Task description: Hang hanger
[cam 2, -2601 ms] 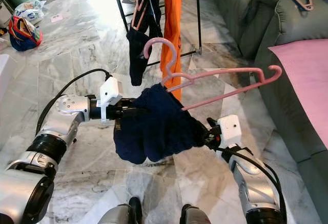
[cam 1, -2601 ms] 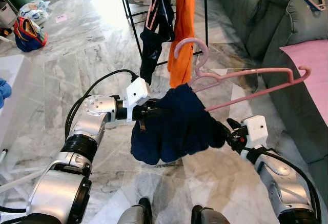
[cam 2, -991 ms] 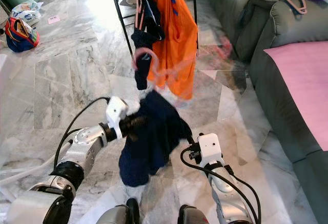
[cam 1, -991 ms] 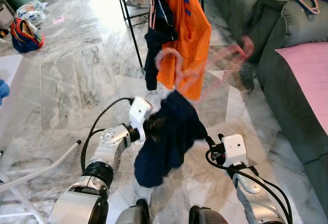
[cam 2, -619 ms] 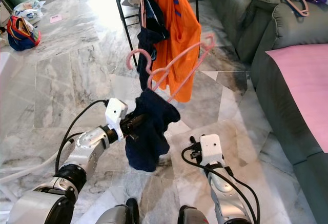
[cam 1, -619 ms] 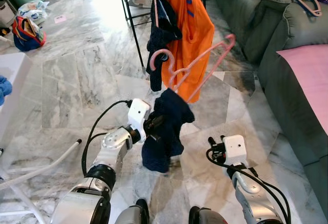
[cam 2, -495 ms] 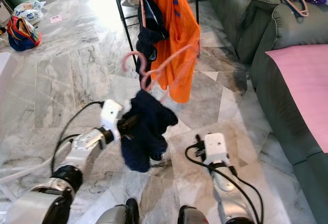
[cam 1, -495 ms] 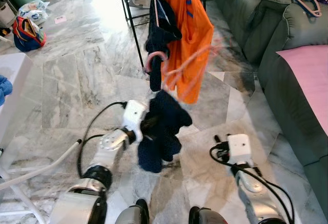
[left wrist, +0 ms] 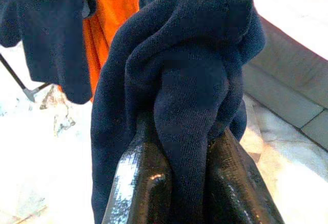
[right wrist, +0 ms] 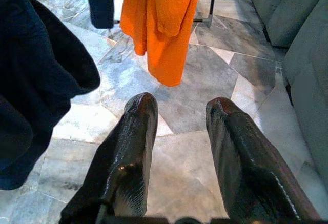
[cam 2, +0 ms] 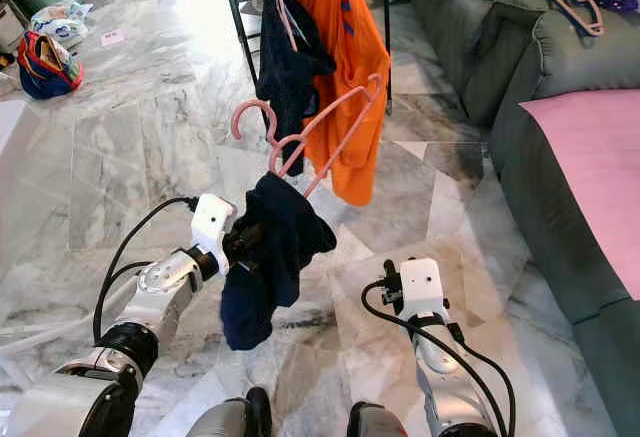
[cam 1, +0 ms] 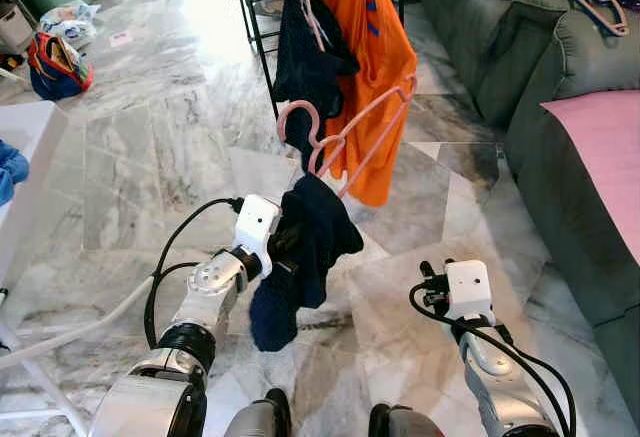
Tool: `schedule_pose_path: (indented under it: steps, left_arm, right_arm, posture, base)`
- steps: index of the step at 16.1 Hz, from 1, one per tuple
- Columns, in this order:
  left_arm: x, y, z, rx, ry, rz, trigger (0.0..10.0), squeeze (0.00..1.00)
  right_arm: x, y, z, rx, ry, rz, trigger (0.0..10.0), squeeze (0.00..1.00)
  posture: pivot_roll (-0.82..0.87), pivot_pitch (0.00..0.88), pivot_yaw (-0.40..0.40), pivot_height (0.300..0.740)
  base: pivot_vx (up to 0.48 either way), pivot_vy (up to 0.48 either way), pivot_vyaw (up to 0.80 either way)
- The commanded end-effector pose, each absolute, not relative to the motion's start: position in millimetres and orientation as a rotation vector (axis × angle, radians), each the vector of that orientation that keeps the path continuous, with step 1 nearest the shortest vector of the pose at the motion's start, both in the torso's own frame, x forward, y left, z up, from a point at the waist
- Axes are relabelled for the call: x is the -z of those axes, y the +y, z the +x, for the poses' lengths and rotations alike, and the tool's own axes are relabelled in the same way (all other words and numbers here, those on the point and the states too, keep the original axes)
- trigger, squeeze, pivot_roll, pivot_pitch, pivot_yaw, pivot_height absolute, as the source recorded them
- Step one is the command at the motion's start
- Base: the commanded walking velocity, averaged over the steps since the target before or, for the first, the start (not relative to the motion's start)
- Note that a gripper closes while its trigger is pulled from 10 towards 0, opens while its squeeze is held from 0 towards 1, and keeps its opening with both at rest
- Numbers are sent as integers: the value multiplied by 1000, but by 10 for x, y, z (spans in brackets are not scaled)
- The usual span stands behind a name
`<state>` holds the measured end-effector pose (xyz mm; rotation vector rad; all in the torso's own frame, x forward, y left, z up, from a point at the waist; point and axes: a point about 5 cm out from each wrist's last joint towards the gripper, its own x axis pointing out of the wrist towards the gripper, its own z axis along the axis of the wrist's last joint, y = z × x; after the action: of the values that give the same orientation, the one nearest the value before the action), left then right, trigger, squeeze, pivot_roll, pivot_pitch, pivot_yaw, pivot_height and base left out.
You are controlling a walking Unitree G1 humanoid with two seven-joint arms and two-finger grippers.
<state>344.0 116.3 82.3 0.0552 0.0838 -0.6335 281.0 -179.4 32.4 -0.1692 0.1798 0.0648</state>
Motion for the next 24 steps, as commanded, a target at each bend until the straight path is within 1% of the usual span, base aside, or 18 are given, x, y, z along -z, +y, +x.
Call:
schedule_pose_path:
  steps: [1,8,9,10,11,13,15,16,18,20,21,22,23,24]
  left_arm:
    - [-814,1192,3428,627,75,65,0,0]
    - [-814,1192,3428,627,75,65,0,0]
    - [-812,1245,3440,582,70,102,0,0]
    - [-589,1787,3259,326,107,246,0,0]
    - [-577,1823,3244,305,110,256,0,0]
    - [-601,1793,3268,309,101,255,0,0]
    - [-616,1778,3283,311,97,255,0,0]
    - [-603,1779,3280,288,100,261,0,0]
    - [-583,1740,3269,259,93,257,0,0]
    - [-602,1638,3271,330,74,220,0,0]
    - [-649,1555,3287,412,54,203,0,0]
    - [-779,1434,3320,577,2,211,0,0]
    - [-877,1380,3341,673,-34,237,0,0]
    - [-930,1369,3361,702,-49,250,0,0]
  right_arm:
    - [-273,-1800,2775,-58,199,-166,10000,0]
    - [-273,-1800,2775,-58,199,-166,10000,0]
    - [-272,-1819,2779,-38,193,-173,10000,0]
    - [-388,-1900,2831,-33,139,-157,10000,0]
    - [-401,-1913,2837,-27,135,-180,10000,0]
    - [-395,-1940,2835,-9,132,-227,10000,0]
    - [-384,-1945,2835,-16,134,-223,10000,0]
    - [-384,-1948,2843,-9,119,-264,10000,0]
    - [-376,-1937,2845,-41,139,-254,10000,0]
    - [-398,-1923,2847,-80,124,-276,10000,0]
    - [-436,-1915,2854,-100,105,-282,10000,0]
    - [-509,-1927,2875,-146,75,-299,10000,0]
    - [-546,-1951,2886,-181,64,-278,10000,0]
    - [-563,-1976,2892,-186,61,-271,10000,1000]
  posture:
    - [-127,155,43,740]
    - [-127,155,43,740]
    - [-127,155,43,740]
    - [-85,146,37,740]
    - [-86,147,37,740]
    - [-89,146,38,740]
    - [-91,148,39,740]
    - [-93,148,41,740]
    - [-92,146,38,740]
    - [-86,145,29,740]
    - [-83,146,25,740]
    - [-79,151,21,740]
    - [-77,156,21,740]
    - [-77,161,21,740]
  base:
    - [0,0,0]
    - [0,0,0]
    - [0,0,0]
    - [0,0,0]
    - [0,0,0]
    - [0,0,0]
    - [0,0,0]
    - [0,0,0]
    - [0,0,0]
    - [0,0,0]
    - [0,0,0]
    - [0,0,0]
    - [0,0,0]
    - [0,0,0]
